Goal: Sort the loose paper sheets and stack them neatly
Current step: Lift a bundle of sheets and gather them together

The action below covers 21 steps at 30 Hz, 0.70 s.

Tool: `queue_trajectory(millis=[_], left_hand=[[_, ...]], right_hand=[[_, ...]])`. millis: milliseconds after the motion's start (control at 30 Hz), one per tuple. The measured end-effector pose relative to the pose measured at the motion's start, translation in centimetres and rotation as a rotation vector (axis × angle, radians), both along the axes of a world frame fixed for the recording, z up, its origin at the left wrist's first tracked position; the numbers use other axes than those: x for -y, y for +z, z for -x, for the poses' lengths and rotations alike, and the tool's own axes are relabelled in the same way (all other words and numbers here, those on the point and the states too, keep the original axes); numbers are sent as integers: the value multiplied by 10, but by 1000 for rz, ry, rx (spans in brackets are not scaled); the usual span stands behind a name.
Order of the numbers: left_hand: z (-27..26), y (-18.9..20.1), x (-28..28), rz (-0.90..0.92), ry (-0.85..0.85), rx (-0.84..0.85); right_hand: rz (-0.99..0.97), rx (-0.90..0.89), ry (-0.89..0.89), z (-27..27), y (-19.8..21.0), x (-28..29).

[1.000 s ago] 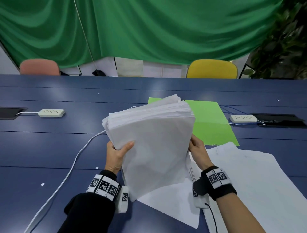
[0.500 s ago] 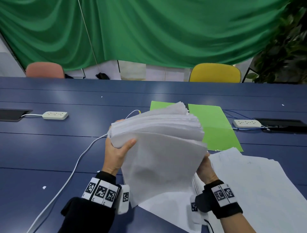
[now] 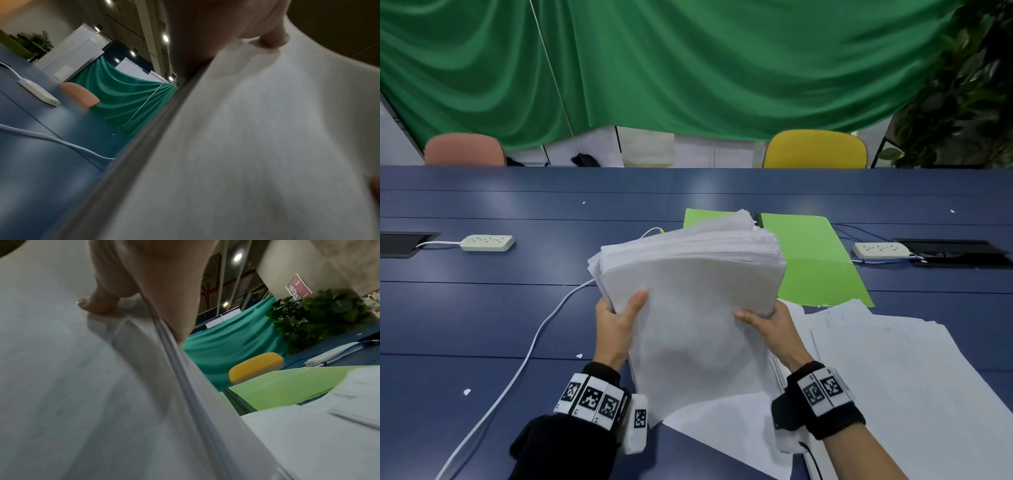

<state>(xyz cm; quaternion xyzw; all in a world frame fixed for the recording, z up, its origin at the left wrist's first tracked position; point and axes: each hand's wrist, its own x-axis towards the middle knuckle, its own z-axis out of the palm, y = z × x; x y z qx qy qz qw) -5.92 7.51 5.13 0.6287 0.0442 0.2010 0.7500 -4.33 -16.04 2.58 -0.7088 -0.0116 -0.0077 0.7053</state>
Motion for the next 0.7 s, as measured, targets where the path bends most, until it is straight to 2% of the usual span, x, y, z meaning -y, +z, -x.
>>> queue_trajectory(millis=[100, 167, 300, 467, 700], left_hand=[[8, 12, 3, -10, -35, 54], [11, 32, 6, -20, -23, 159], [15, 63, 4, -5, -108, 345], [10, 47, 8, -70, -92, 334], [6, 38, 1, -74, -119, 300]], right_hand=[[-34, 21, 12, 0, 9, -3], [-88, 92, -31, 1, 24, -6], [-186, 235, -32, 2, 55, -3], [-153, 253, 85, 6, 60, 5], [-158, 201, 116, -3, 60, 9]])
